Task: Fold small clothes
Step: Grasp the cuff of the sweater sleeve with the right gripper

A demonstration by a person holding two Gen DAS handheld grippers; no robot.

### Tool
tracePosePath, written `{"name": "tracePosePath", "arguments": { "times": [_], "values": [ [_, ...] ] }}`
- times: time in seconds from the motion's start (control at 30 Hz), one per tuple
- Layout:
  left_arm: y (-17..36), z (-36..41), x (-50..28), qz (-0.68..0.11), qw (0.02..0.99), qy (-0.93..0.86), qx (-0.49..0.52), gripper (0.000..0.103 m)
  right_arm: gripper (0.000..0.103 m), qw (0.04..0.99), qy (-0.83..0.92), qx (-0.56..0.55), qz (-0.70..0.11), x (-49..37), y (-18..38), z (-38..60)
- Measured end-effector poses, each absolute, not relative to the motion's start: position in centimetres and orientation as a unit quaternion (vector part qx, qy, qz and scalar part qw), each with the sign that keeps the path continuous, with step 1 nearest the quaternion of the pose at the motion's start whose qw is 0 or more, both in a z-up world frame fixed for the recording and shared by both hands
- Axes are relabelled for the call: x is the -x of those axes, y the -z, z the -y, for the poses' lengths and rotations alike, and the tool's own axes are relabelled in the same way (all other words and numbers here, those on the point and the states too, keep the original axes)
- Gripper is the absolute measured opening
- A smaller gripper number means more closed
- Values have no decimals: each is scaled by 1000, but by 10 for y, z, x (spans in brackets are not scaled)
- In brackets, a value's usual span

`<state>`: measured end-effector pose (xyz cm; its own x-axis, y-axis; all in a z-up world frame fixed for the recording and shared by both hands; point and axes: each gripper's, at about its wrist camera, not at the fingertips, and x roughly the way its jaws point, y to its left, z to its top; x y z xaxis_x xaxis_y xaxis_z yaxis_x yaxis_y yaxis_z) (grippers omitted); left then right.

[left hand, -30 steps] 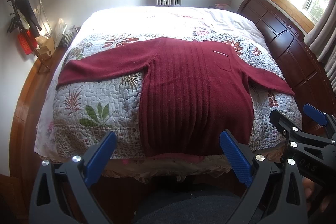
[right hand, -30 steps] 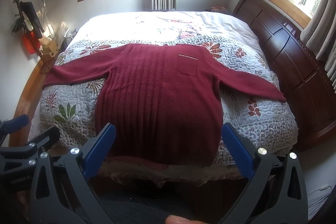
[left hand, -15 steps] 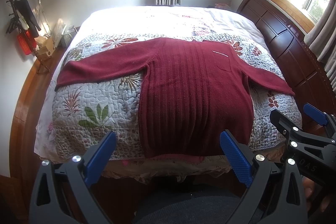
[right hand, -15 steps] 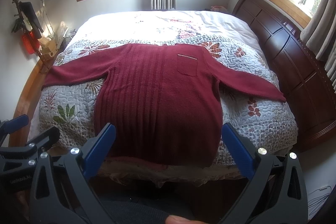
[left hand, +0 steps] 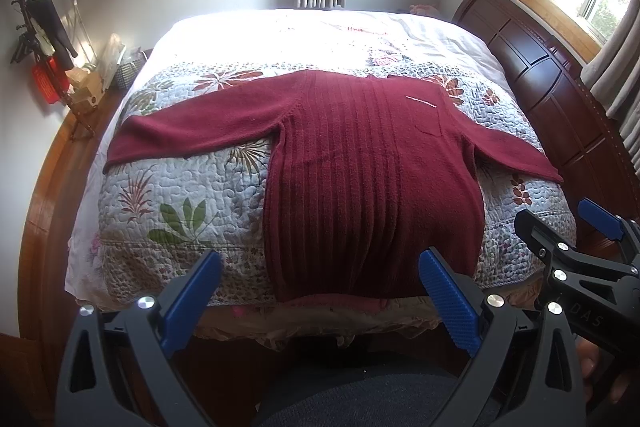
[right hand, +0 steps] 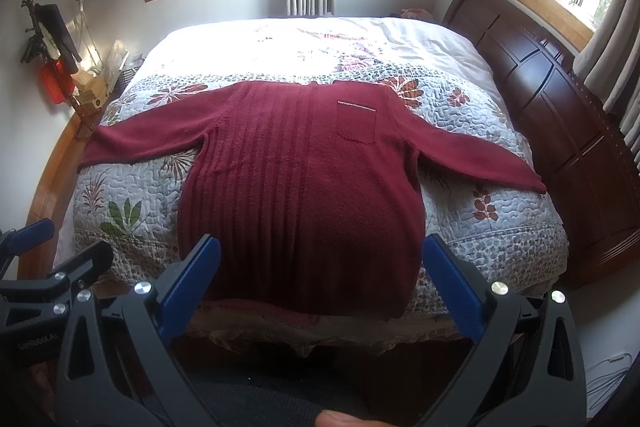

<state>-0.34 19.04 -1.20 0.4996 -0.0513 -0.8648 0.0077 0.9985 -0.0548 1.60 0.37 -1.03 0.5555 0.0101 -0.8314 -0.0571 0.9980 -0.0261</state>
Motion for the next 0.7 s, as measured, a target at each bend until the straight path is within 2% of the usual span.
{"name": "tracePosePath", "arguments": {
  "times": [0.37, 0.53, 0.7],
  "values": [
    [25, -215, -21, -477, 877, 29, 50, 99, 100, 885, 8, 1, -465, -46, 18, 27],
    [37, -233, -39, -459, 880, 89, 86, 99, 100, 887, 47, -152, -434, -73, 30, 120],
    [47, -237, -57, -451, 874, 148, 104, 99, 100, 832, 94, -354, -416, -84, 76, 242]
  ]
}}
